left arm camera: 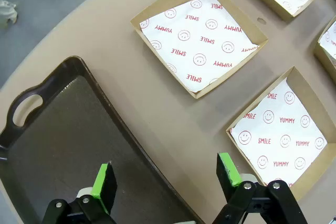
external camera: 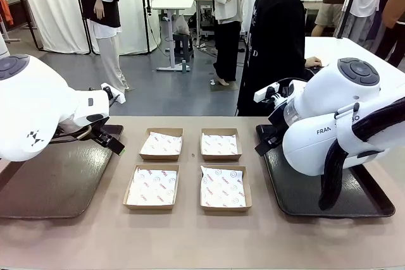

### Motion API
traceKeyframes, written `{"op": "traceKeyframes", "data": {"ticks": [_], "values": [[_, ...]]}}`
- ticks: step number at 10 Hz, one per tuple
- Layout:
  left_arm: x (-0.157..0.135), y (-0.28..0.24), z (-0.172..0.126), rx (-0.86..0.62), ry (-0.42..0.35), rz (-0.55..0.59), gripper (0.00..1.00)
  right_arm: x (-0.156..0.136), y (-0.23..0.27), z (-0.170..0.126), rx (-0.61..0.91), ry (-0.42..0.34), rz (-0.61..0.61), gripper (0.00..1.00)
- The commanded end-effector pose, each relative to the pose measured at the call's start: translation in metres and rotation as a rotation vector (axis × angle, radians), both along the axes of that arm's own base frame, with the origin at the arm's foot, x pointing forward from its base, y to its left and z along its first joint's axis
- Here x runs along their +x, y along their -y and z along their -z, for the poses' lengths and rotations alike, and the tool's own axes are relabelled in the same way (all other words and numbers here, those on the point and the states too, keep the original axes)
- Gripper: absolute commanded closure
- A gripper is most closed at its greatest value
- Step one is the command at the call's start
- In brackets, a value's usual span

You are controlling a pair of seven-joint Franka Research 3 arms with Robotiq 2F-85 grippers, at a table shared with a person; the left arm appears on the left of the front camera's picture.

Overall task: Individually package the donuts and arrange them on the tray.
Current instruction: Pick up one Paper togo box.

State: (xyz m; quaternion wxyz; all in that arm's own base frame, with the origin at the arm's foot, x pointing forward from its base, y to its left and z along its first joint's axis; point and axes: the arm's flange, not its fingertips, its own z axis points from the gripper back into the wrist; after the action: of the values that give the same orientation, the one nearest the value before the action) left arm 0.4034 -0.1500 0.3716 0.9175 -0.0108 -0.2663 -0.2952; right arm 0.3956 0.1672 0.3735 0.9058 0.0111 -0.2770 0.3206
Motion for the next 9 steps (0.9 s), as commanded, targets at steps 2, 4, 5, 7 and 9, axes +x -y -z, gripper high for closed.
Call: {"op": "traceKeyframes", "data": {"ticks": [2, 4, 5, 7, 9], "values": [[0.0, 0.0, 0.0, 0.0, 0.0, 0.0, 0.0, 0.0, 0.0, 0.0, 0.0, 0.0, 0.0, 0.0], [0.0, 0.0, 0.0, 0.0, 0.0, 0.0, 0.0, 0.0, 0.0, 0.0, 0.0, 0.0, 0.0, 0.0], [-0.028, -0.01, -0.008, 0.022, -0.004, -0.016, 0.0, -0.024, 0.004, -0.005, -0.04, -0.02, -0.011, 0.0], [-0.074, -0.042, -0.014, 0.029, -0.043, -0.002, 0.0, -0.077, 0.027, -0.018, -0.059, -0.084, -0.056, 0.0], [-0.113, -0.072, -0.007, -0.025, -0.17, 0.0, 0.0, -0.128, 0.06, -0.023, -0.08, -0.18, -0.036, 0.0]]}}
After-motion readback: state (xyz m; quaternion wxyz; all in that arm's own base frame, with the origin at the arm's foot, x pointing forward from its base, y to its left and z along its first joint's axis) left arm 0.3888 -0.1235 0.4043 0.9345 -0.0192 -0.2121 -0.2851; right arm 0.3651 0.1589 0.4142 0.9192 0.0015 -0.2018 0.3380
